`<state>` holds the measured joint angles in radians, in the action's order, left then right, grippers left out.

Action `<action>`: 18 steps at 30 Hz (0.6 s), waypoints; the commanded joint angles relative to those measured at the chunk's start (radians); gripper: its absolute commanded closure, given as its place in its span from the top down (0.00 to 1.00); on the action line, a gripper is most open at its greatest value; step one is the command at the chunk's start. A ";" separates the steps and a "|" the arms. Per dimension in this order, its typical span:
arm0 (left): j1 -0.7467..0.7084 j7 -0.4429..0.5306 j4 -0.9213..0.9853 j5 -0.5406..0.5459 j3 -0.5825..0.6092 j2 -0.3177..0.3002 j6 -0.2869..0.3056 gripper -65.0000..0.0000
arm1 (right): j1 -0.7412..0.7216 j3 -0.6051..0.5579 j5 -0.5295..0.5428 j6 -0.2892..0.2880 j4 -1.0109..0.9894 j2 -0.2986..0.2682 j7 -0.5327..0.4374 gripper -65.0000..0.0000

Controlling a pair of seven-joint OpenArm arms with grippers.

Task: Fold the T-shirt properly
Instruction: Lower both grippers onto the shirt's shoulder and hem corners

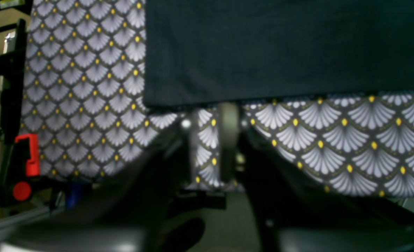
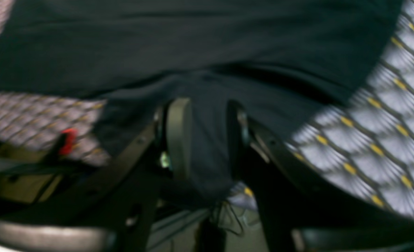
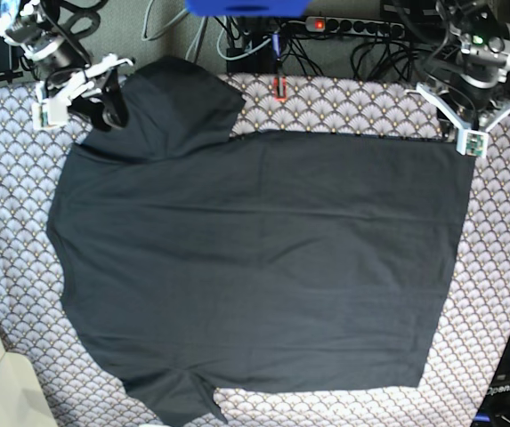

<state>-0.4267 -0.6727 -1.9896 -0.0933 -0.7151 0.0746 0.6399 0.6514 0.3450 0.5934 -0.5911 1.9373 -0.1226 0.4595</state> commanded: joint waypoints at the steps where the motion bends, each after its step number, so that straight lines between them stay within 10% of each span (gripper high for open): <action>1: -0.002 0.026 -0.021 0.007 -0.005 -0.009 -0.002 0.23 | 0.009 0.013 0.032 -0.013 0.015 -0.004 -0.023 0.31; 18: 0.004 0.028 -0.021 0.007 -0.038 -0.011 -0.001 0.29 | -0.018 0.012 0.291 -0.107 -0.304 -0.015 0.006 0.45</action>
<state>-0.4213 -0.6693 -1.9900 -0.0940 -0.7502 0.0692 0.6434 0.6285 0.3523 0.8654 -0.6830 1.6169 -0.1261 0.4843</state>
